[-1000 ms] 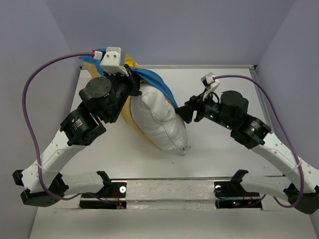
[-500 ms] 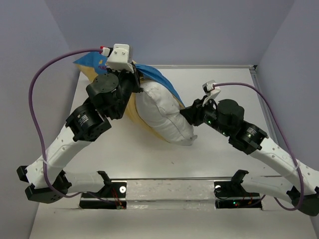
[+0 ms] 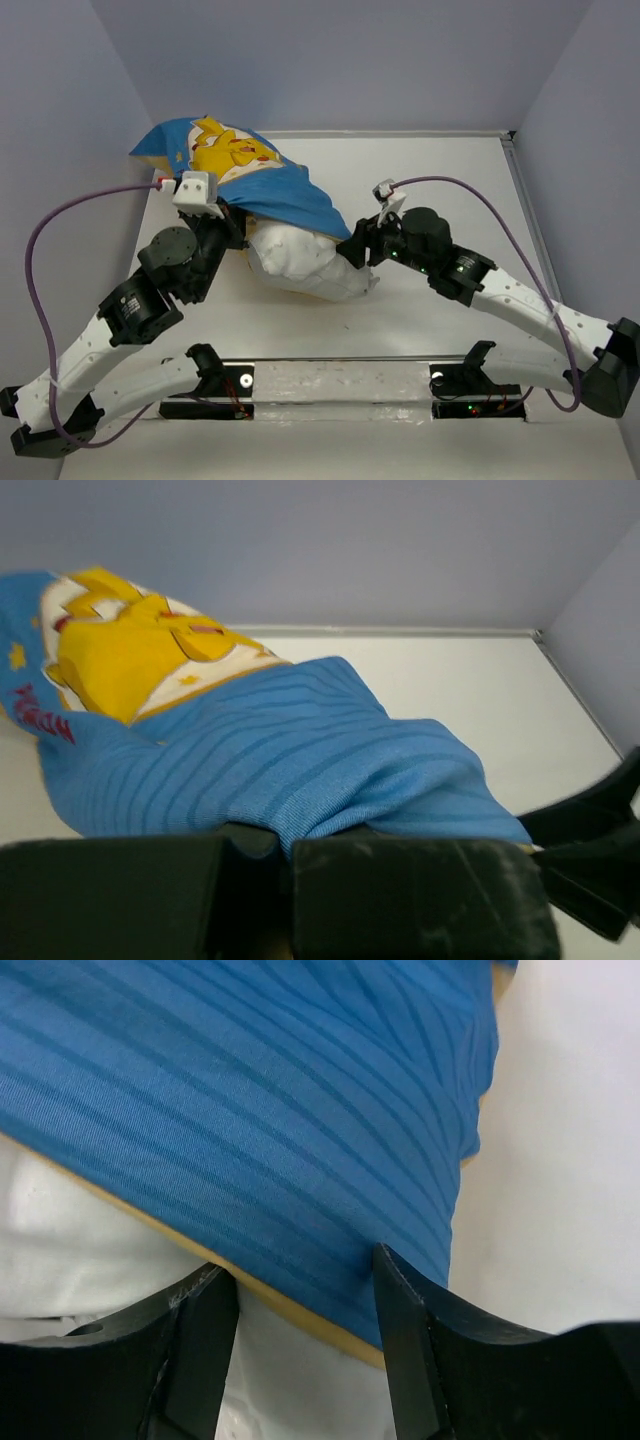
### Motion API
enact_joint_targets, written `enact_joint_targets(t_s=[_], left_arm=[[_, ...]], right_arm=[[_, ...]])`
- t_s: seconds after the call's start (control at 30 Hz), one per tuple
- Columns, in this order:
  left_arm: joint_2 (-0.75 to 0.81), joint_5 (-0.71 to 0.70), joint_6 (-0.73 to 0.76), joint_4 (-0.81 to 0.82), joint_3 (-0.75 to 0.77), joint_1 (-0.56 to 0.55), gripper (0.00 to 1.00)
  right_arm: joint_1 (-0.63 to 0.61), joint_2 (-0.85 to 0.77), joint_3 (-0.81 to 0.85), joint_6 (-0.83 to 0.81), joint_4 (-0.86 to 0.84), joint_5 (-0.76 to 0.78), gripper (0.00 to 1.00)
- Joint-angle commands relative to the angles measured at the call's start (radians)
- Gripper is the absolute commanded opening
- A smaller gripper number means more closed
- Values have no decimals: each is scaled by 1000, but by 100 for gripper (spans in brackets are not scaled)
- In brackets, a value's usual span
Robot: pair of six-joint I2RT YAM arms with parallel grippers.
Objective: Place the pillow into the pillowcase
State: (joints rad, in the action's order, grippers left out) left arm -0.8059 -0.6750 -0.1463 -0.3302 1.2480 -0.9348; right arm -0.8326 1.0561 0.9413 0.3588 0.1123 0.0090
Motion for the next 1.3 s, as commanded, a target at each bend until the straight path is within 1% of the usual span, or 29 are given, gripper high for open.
enact_joint_targets(t_s=[0.0,0.03,0.07,0.1,0.13,0.17,0.2,0.23,0.27,0.3,0.33,0.37,0.4,0.43,0.53,0.63,0.7,0.77,0.8,0.83,0.87,0.93,0.97,1.0,1.03,1.07,1.1,1.23,1.27], left_arm=[[117,208,-199,13,-270,-1,0],[125,257,-219,19,-324,1,0],[132,308,-264,28,-370,1,0],[134,384,-289,37,-450,-1,0],[136,412,-309,48,-485,-1,0],[148,439,-340,68,-511,-1,0],[155,455,-352,69,-550,1,0],[162,475,-357,71,-561,-1,5],[175,483,-357,57,-568,1,17],[177,488,-352,46,-561,-1,36],[181,486,-346,14,-549,-1,69],[183,486,-340,14,-532,-1,79],[188,486,-322,-16,-483,-1,85],[189,503,-311,-27,-452,-1,88],[183,592,-248,-46,-329,-2,88],[120,657,-153,-88,-196,-2,88],[47,708,-104,-144,-107,-2,88],[-24,709,-55,-165,-37,-6,86],[-50,689,-39,-174,-13,-7,86],[-79,642,-36,-181,7,-10,84],[-108,612,-30,-170,19,-18,83],[-211,562,-9,-135,28,-62,82],[-289,516,10,-98,30,-85,82],[-330,467,22,-87,33,-107,82],[-372,390,37,-76,47,-140,82],[-415,353,53,-66,59,-159,82],[-494,297,88,-60,85,-188,82],[-628,209,140,3,113,-196,83],[-671,151,204,23,120,-196,84]], right_arm=[[0,88,-47,-3,-65,-93,61],[0,116,-36,-12,-34,-102,62],[0,171,-10,-23,-13,-118,67],[0,185,-6,-26,9,-113,70],[0,186,-12,-27,7,-107,73],[0,159,-41,-29,7,-95,79],[0,135,-58,-29,9,-93,83],[0,105,-73,-30,24,-84,89],[0,47,-96,-31,36,-74,92],[0,23,-105,-34,58,-70,93],[0,3,-114,-32,69,-51,93],[0,-16,-125,-32,76,-50,93],[0,-40,-148,-31,79,-28,92],[0,-47,-160,-23,90,23,89],[0,-80,-205,5,102,77,81],[0,-133,-242,22,104,135,81],[0,-157,-251,29,118,155,80],[0,-194,-259,37,128,173,78],[9,-205,-262,43,136,189,77],[9,-231,-263,52,144,213,74],[9,-243,-269,68,150,267,71],[18,-268,-269,83,173,318,62],[30,-286,-266,92,181,351,46],[42,-291,-265,94,187,362,35],[43,-294,-260,97,197,374,13],[55,-295,-257,103,205,402,4],[73,-289,-247,108,217,416,0],[130,-291,-237,147,219,444,0],[139,-292,-239,150,213,442,0]])
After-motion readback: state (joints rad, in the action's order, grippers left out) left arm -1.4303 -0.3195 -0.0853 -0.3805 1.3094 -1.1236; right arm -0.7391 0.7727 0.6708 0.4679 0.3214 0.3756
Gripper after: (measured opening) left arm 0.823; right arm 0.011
